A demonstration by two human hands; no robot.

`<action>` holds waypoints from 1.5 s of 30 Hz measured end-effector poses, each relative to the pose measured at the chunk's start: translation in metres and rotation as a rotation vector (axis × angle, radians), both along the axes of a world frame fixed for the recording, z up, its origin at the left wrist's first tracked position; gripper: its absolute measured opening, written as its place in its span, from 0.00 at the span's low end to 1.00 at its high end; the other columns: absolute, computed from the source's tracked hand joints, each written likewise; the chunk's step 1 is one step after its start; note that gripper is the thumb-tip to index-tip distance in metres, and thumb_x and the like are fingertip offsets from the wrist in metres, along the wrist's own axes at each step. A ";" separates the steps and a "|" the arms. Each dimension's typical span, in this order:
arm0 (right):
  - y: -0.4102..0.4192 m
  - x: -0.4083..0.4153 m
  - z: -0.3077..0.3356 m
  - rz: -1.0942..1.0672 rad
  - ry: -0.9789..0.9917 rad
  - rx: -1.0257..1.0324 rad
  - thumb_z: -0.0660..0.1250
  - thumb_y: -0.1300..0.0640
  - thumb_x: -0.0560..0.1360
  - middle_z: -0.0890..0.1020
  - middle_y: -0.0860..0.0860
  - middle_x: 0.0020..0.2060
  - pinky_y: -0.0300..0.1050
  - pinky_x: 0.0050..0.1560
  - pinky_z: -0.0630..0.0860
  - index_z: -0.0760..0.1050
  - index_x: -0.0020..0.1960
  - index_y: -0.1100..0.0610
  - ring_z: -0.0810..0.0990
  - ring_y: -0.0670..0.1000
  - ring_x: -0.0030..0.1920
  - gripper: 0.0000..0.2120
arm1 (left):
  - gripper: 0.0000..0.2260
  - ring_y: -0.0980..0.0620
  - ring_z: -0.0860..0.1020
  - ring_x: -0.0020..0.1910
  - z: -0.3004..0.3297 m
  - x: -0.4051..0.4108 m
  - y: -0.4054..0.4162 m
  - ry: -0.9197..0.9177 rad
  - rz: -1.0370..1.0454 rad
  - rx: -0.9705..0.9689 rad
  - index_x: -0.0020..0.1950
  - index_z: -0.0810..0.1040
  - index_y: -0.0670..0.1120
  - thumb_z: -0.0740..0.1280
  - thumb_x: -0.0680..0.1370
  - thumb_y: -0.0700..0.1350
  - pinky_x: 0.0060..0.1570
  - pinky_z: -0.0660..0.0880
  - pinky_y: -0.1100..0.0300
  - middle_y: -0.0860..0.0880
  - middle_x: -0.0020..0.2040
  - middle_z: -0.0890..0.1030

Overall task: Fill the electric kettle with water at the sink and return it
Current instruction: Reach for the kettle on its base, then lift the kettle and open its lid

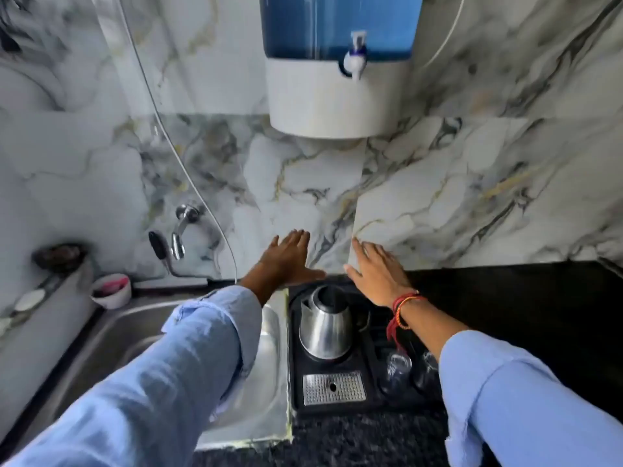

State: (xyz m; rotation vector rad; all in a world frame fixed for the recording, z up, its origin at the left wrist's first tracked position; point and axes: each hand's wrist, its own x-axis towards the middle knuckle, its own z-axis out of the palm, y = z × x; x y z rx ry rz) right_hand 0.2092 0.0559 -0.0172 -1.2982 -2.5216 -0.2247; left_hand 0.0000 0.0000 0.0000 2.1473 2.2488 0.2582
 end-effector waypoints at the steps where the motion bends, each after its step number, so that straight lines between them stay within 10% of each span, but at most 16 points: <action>1: 0.003 -0.002 -0.017 -0.013 -0.034 -0.076 0.56 0.41 0.80 0.72 0.60 0.69 0.55 0.66 0.71 0.57 0.78 0.59 0.71 0.60 0.68 0.33 | 0.49 0.46 0.51 0.82 -0.019 0.007 0.002 0.012 -0.011 -0.053 0.83 0.49 0.40 0.65 0.75 0.69 0.79 0.49 0.43 0.42 0.83 0.53; 9: 0.037 -0.026 -0.129 -0.033 -0.099 -0.337 0.52 0.33 0.78 0.78 0.62 0.62 0.59 0.65 0.69 0.70 0.67 0.58 0.76 0.63 0.62 0.32 | 0.53 0.46 0.49 0.83 -0.167 0.033 0.006 -0.191 0.058 -0.167 0.83 0.45 0.39 0.65 0.74 0.70 0.79 0.50 0.47 0.43 0.84 0.51; 20: 0.057 -0.038 -0.145 -0.060 -0.040 -0.291 0.53 0.27 0.72 0.85 0.62 0.49 0.55 0.50 0.76 0.75 0.57 0.58 0.83 0.64 0.51 0.36 | 0.58 0.43 0.52 0.82 -0.198 0.043 0.013 -0.294 0.158 -0.034 0.82 0.51 0.37 0.69 0.68 0.73 0.80 0.53 0.48 0.40 0.82 0.56; 28: 0.067 -0.032 -0.153 -0.032 0.068 -0.371 0.56 0.39 0.77 0.83 0.66 0.48 0.52 0.43 0.69 0.77 0.50 0.60 0.81 0.66 0.50 0.25 | 0.58 0.42 0.58 0.80 -0.200 0.044 0.016 -0.366 0.164 -0.006 0.81 0.53 0.37 0.73 0.66 0.71 0.78 0.58 0.48 0.41 0.81 0.60; 34: 0.076 -0.003 -0.155 -0.054 0.276 -0.554 0.68 0.73 0.71 0.83 0.70 0.42 0.62 0.45 0.79 0.78 0.45 0.70 0.82 0.71 0.44 0.03 | 0.57 0.43 0.55 0.81 -0.202 0.042 0.016 -0.307 0.138 -0.026 0.82 0.50 0.38 0.68 0.68 0.74 0.78 0.58 0.47 0.41 0.82 0.58; 39: 0.080 -0.013 -0.160 -0.053 0.448 -0.516 0.51 0.55 0.77 0.83 0.68 0.40 0.59 0.44 0.78 0.78 0.38 0.67 0.81 0.69 0.44 0.22 | 0.57 0.42 0.67 0.72 -0.199 0.036 0.022 -0.308 0.132 -0.023 0.80 0.57 0.38 0.69 0.65 0.75 0.70 0.69 0.46 0.41 0.73 0.69; 45: 0.072 -0.035 -0.141 -0.020 0.685 -0.556 0.52 0.41 0.71 0.73 0.51 0.24 0.44 0.35 0.55 0.67 0.25 0.53 0.72 0.58 0.32 0.22 | 0.56 0.43 0.68 0.69 -0.188 0.016 0.014 -0.457 0.145 0.013 0.77 0.62 0.41 0.74 0.61 0.73 0.68 0.70 0.46 0.41 0.69 0.72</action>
